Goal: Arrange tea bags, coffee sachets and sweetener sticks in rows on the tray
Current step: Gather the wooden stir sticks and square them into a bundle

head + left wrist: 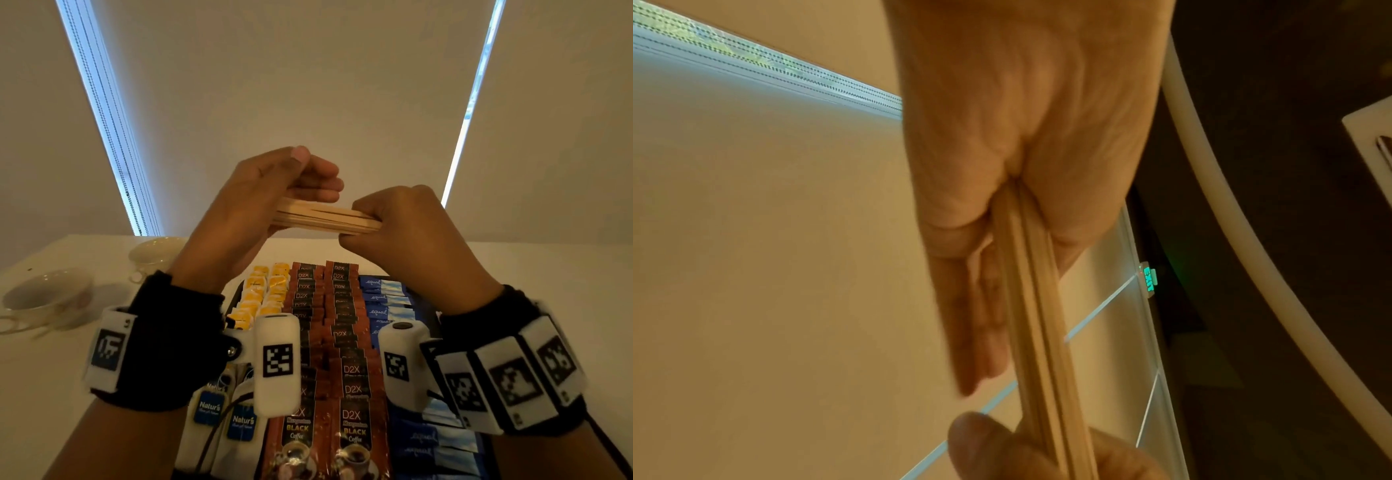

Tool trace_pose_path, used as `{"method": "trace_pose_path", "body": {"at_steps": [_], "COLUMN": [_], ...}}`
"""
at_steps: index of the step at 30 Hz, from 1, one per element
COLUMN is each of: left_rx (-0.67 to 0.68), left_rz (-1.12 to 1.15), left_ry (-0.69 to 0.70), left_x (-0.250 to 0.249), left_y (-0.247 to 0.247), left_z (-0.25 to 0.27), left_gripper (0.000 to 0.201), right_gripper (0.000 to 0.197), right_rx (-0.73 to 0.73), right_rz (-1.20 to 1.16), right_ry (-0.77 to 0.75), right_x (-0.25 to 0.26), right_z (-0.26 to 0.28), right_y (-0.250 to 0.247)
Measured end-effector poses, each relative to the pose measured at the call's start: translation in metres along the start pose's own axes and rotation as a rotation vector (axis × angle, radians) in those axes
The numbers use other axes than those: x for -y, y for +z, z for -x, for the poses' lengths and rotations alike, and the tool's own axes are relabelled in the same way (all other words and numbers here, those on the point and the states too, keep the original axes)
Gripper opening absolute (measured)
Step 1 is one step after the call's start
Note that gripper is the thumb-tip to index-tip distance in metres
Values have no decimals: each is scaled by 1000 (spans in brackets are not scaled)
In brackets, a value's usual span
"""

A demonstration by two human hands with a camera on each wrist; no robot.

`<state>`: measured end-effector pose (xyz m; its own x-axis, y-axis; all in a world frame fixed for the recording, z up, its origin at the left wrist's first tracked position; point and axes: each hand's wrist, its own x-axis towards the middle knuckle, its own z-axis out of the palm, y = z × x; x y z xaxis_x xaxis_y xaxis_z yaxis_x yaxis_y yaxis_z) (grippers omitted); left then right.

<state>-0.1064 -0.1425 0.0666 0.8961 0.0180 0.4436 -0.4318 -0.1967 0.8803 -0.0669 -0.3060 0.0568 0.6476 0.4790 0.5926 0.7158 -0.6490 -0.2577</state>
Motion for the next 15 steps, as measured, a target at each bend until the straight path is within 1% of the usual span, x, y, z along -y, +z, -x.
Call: {"method": "trace_pose_path", "body": {"at_steps": [3, 5, 6, 7, 8, 10, 11, 12, 13, 15], "left_rx": [95, 76, 36, -1, -27, -56, -65, -68, -69, -74], "left_rz": [-245, -404, -442, -451, -442, -417, -416, -426, -445, -514], "left_ry": [-224, -311, -316, -299, -265, -187, -152, -118, -80, -2], "left_x": [-5, -5, -5, -4, -3, -1, 0, 1, 1, 2], "left_y": [-3, -3, -5, -7, -10, -12, -11, -9, -6, 2], "left_z": [4, 4, 4, 3, 2, 0, 0, -1, -1, -1], "left_gripper": [50, 56, 56, 55, 54, 51, 50, 50, 50, 51], "right_gripper": [24, 26, 25, 25, 29, 47, 58, 67, 73, 72], "right_rx": [-26, -43, -44, -27, 4, 73, 83, 66, 30, -44], "right_rz": [23, 18, 0, -30, -85, -306, -434, -541, -617, -691], "right_ry": [-14, -59, -78, -82, -67, 13, 62, 123, 198, 345], "right_x": [-3, -2, -2, 0, 2, 6, 8, 9, 8, 4], "right_z": [-1, -1, -1, 0, 1, 2, 2, 1, 0, -3], "right_y": [-2, 2, 4, 4, 2, -6, -10, -13, -14, -11]}}
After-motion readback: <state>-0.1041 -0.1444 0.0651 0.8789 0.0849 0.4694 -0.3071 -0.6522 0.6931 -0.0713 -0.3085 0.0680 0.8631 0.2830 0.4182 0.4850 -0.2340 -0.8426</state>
